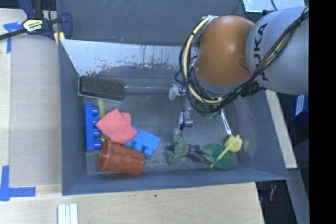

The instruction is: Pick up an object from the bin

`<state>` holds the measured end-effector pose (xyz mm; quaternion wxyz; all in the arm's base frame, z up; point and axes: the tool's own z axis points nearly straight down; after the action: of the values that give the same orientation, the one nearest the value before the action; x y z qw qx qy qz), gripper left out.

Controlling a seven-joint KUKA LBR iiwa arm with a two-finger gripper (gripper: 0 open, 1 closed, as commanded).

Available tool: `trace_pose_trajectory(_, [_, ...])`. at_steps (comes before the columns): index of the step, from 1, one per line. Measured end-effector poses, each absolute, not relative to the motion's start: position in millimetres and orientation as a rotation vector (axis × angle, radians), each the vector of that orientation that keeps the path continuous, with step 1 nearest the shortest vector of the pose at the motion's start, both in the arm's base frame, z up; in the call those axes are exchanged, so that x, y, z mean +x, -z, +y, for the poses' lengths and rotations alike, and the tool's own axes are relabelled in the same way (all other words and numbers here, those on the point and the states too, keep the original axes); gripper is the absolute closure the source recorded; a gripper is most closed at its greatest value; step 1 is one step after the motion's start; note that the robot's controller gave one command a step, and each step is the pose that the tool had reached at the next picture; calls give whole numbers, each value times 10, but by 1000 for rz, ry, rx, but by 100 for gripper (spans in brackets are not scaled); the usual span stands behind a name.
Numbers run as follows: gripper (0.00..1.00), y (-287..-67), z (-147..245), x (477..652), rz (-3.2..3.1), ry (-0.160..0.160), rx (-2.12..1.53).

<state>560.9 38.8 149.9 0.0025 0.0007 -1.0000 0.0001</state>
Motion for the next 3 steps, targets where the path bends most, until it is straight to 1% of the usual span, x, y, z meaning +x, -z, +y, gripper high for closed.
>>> trace_pose_trajectory(1, [0,-1548,387,5625,-3145,0,1])
trace_pose_trajectory(2, [0,-858,790,5245,-3148,1,47])
trace_pose_trajectory(3, [0,-1048,1259,5846,-3154,-2,5])
